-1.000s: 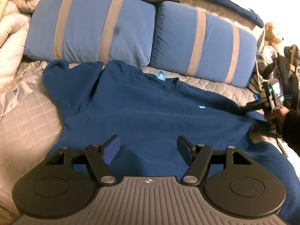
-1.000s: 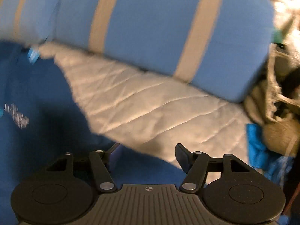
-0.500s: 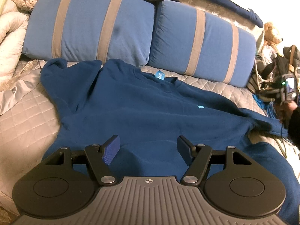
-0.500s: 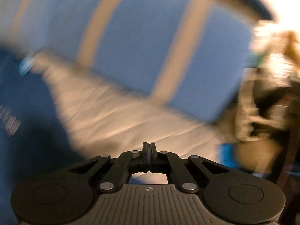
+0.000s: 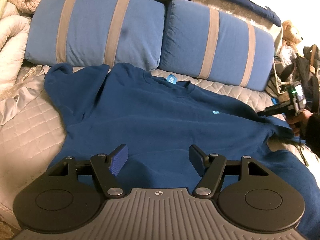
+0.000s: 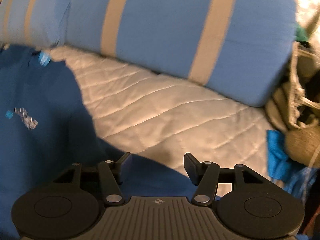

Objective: Fold clothes

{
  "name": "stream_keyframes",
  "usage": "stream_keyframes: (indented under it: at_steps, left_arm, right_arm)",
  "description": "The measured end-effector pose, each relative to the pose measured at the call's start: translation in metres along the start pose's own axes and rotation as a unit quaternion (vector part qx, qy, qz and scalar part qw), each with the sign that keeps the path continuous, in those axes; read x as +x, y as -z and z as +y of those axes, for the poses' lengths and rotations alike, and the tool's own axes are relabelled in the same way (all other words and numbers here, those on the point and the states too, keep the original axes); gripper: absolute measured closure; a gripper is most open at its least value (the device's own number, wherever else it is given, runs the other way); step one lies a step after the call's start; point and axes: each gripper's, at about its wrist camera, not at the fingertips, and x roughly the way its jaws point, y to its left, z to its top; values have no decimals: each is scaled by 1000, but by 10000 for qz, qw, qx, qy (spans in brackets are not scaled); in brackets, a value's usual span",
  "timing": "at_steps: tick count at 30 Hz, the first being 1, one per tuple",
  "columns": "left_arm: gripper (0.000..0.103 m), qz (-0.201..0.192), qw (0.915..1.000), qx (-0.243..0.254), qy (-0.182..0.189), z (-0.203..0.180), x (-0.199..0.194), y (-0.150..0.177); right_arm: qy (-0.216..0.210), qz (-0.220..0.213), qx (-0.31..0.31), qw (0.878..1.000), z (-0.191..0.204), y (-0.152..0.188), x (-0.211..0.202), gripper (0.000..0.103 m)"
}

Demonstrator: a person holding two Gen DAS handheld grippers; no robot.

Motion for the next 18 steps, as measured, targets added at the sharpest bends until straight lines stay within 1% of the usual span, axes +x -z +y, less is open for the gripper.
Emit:
stream_keyframes:
  at_steps: [1, 2, 3, 5, 6, 9, 13, 14, 15, 17, 18]
  left_arm:
    - [36, 3, 10000, -4, -2, 0, 0, 0]
    - [36, 6, 10000, -12, -1, 0, 0, 0]
    - [36, 8, 10000, -20, 1, 0, 0, 0]
    - [36, 13, 10000, -17, 10, 1, 0, 0]
    - [36, 16, 10000, -13, 16, 1, 1, 0]
    - [36, 6, 10000, -27, 35, 3, 0, 0]
    - [36, 6, 10000, -48, 65, 4, 1, 0]
    - [36, 2, 10000, -45, 69, 3, 1, 0]
    - [36, 0, 10000, -38, 68, 3, 1, 0]
    - [36, -20, 10000, -56, 59, 4, 0, 1]
    - [36, -33, 10000, -73, 55, 5, -1, 1]
  right_arm:
    - [-16, 80, -99, 9999, 5, -1, 6, 44]
    - [49, 20, -99, 9999, 5, -1, 5, 44]
    - [151, -103, -56, 9998, 4, -2, 0, 49]
    - [353, -349, 31, 9988, 2, -2, -10, 89]
    - [454, -472, 75, 9978, 1, -3, -15, 98]
    - [757, -839, 206, 9934, -3, -4, -30, 98]
    - [1157, -1326, 379, 9837, -8, -5, -51, 98]
    - [1197, -1257, 321, 9843, -7, -6, -50, 98]
    - [1209, -1100, 216, 9863, -5, -6, -46, 97]
    - [1400, -765, 86, 9872, -1, -6, -37, 94]
    - [1462, -675, 96, 9869, 0, -6, -33, 90]
